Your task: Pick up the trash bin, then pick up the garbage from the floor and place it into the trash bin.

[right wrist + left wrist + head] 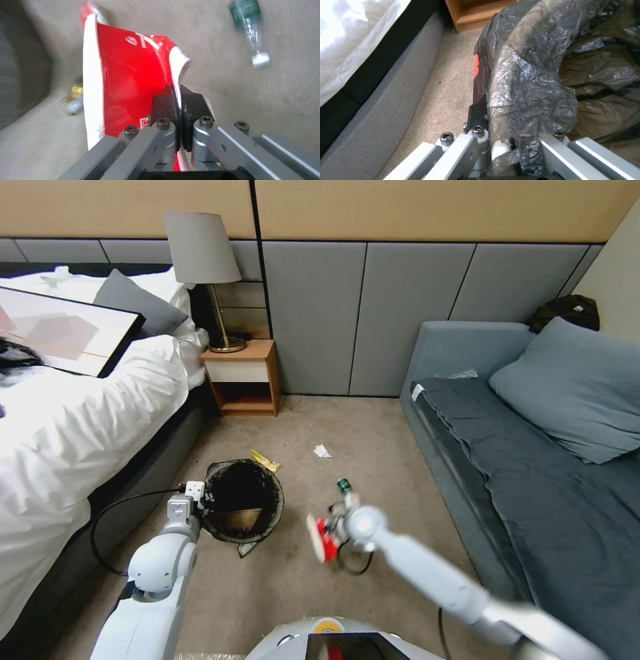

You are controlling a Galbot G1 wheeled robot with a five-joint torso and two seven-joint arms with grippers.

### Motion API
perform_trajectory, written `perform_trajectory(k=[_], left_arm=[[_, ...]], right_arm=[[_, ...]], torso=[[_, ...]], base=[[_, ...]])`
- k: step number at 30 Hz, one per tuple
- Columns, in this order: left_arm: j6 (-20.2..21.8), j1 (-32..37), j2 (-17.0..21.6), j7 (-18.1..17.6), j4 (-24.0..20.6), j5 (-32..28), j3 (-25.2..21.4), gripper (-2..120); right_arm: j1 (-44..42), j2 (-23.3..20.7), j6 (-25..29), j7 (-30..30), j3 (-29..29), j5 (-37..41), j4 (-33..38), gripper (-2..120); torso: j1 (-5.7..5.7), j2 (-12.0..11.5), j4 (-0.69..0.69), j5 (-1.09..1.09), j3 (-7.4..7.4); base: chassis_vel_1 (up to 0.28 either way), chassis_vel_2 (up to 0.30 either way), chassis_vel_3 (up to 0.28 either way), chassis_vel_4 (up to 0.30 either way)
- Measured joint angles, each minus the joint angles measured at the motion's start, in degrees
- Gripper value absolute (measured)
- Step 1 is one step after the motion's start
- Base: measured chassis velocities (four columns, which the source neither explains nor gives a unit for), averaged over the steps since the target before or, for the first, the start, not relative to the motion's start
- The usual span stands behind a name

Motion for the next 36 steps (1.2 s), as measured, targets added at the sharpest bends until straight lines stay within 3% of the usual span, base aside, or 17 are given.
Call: perform_trajectory(k=[10,17,20,22,25,36], left_arm=[[0.0,0.34,-0.24,1.02,-0.33,0.96,0.08,1],[0.0,0.45,-0.57,1.36,-0.39,1.08,0.03,1],[0.0,0.39,-0.8,1.45,-0.41,1.15,0.02,1],[0.0,0.35,-1.11,1.52,-0.37,1.33,0.13,1],[0.0,0.35,-1.44,1.58,-0.21,1.43,0.18,1],[0.0,0.33,-1.87,1.69,0.27,1.59,-0.08,1]], right_arm=[[4.37,-6.13,0.0,1.13,7.56,6.64,12.37,0],[17.17,-7.54,0.01,1.19,8.56,16.12,16.19,0],[24.06,-5.87,0.02,0.49,6.78,19.18,15.81,0],[30.8,-2.55,0.04,-1.07,3.32,20.62,13.87,0],[34.76,0.18,0.03,-1.78,-0.47,21.13,11.77,0],[41.84,9.37,0.03,-2.33,-12.75,19.67,6.07,0]], torso=[[0.0,0.0,-0.01,0.0,0.0],[0.0,0.0,-0.03,0.0,0.0],[0.0,0.0,0.0,-0.04,0.0],[0.0,0.0,-0.01,-0.02,0.0],[0.0,0.0,0.0,-0.02,0.01],[0.0,0.0,-0.03,-0.03,0.01]], base=[[0.0,0.0,0.0,0.0],[0.0,0.0,0.0,0.0],[0.0,0.0,0.0,0.0],[0.0,0.0,0.0,0.0],[0.0,0.0,0.0,0.0],[0.0,0.0,0.0,0.0]])
